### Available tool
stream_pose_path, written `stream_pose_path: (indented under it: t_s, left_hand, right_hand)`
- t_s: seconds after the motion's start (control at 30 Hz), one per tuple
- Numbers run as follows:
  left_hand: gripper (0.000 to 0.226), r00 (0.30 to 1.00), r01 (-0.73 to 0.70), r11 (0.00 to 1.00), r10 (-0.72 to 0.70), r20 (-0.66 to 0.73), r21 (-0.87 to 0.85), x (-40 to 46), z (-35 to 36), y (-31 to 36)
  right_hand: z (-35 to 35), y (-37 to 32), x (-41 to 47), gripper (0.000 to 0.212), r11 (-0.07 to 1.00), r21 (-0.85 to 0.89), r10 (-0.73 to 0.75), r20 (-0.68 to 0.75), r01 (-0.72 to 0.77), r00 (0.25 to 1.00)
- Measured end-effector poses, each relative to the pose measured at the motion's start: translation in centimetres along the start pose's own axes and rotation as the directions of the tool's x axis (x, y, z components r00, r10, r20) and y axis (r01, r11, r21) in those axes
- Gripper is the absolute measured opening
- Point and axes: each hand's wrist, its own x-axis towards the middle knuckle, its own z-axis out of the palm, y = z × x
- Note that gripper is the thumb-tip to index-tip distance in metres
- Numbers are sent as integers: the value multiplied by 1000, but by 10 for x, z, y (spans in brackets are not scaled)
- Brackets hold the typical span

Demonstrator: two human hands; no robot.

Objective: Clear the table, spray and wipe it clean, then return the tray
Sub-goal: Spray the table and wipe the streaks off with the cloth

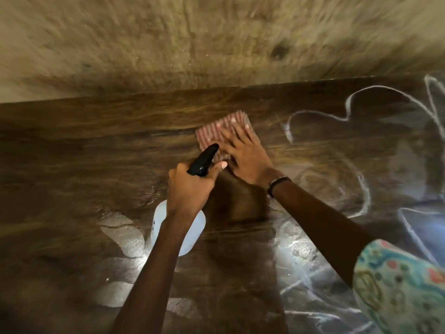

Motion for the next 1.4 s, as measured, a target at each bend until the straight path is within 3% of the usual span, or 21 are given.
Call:
stream_pose_path:
  t_s: [0.13, 0.3, 0.47, 0.67, 0.77, 1.0, 1.2, 1.27, 1.4]
  left_hand:
    - [47, 999, -26, 999, 25, 32, 22, -17, 34, 26]
    - [41, 994, -58, 996, 51, 100, 63, -32, 86, 55]
    - [39, 991, -74, 994, 65, 115, 76, -37, 128, 73]
    - [56, 997, -73, 985, 70, 23, 154, -29, 151, 81]
    - [52, 996, -91, 981, 86, 35, 174, -24, 153, 82]
    - [43, 995, -96, 986, 100, -21, 137, -11, 151, 86]
    - [45, 998, -56, 998, 56, -30, 3, -5, 143, 92]
    - [45, 998, -54, 998, 53, -35, -19, 0, 140, 89]
    - [55, 995, -93, 996, 92, -42, -16, 1, 134, 87]
  right_hand:
    - [9, 37, -79, 58, 995, -44, -87, 14, 88, 996]
    - [-4, 100, -145, 60, 999, -49, -13, 12, 14, 1000]
    - [-6, 128, -161, 66, 998, -52, 39, -9, -40, 999]
    - [-3, 133, -163, 66, 999, -40, 31, -55, -33, 998]
    - [-4, 146, -167, 64, 998, -30, 62, -67, -64, 996]
    - [-21, 204, -154, 62, 955, 75, 292, -35, -288, 956]
    - [-33, 212, -61, 61, 821, 170, 555, -14, -545, 832]
    - [-36, 196, -24, 62, 846, 142, 517, 13, -514, 856]
    - [-35, 145, 8, 60, 963, 116, 240, 43, -244, 970]
